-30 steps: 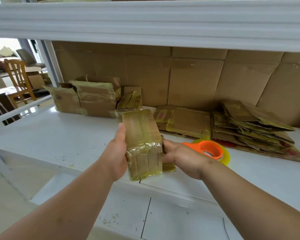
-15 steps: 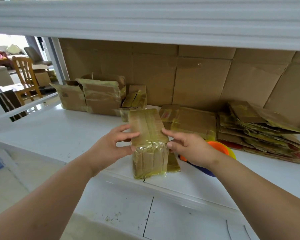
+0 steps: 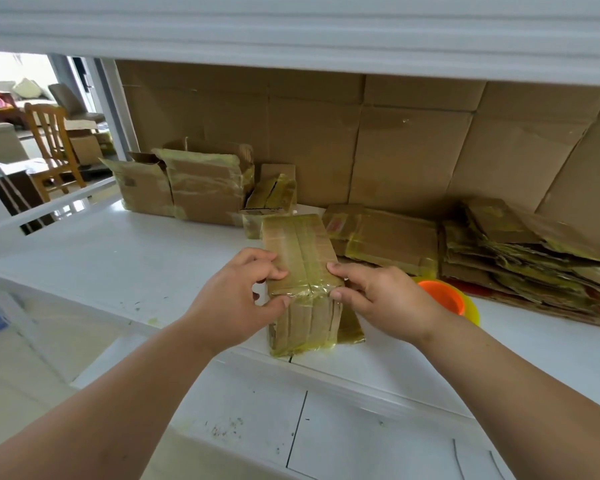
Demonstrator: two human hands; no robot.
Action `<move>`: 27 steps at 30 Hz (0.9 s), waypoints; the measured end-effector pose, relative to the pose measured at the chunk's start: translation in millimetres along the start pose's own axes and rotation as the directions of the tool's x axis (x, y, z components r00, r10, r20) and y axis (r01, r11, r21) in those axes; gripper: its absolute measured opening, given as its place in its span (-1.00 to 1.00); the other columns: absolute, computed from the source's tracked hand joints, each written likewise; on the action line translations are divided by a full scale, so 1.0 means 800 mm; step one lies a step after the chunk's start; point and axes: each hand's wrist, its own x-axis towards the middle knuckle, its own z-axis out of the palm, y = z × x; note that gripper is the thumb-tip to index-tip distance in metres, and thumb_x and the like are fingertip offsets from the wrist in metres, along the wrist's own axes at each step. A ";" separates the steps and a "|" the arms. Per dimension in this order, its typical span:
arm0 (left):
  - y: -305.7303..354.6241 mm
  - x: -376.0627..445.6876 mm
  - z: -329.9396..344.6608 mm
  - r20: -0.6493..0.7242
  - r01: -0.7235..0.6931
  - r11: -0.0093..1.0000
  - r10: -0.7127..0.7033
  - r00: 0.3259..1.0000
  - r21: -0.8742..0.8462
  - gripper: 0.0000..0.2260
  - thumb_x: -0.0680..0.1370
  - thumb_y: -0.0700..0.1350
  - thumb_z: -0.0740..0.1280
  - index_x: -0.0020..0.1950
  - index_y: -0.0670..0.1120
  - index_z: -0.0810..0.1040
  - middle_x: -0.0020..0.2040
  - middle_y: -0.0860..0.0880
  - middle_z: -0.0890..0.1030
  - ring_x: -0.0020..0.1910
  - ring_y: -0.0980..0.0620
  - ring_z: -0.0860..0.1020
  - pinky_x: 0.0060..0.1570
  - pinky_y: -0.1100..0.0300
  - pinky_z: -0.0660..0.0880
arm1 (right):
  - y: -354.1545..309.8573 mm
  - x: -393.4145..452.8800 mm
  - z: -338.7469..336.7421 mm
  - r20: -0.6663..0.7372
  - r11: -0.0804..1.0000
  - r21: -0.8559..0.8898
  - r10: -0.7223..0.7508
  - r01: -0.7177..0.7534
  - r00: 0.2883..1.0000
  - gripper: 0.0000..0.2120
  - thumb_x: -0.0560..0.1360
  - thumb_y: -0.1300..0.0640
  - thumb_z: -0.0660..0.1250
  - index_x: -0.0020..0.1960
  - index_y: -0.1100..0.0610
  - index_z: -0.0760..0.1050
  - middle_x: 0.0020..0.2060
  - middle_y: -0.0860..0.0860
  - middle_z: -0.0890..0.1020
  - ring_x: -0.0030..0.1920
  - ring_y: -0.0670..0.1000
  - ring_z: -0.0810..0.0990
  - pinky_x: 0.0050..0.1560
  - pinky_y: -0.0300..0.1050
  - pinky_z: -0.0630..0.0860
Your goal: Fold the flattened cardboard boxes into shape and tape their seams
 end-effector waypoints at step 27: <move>-0.010 0.000 -0.011 0.089 0.060 0.986 -0.046 0.995 -0.153 -0.60 0.46 -0.17 0.52 0.13 0.27 0.57 0.30 0.39 0.41 -0.12 0.12 0.59 0.11 0.25 0.55 | -0.001 0.000 0.016 -0.130 0.991 0.130 0.028 -0.011 0.991 -0.55 0.58 -0.01 0.35 0.45 -0.10 0.42 -0.05 -0.16 0.61 -0.03 -0.12 0.59 0.08 -0.16 0.54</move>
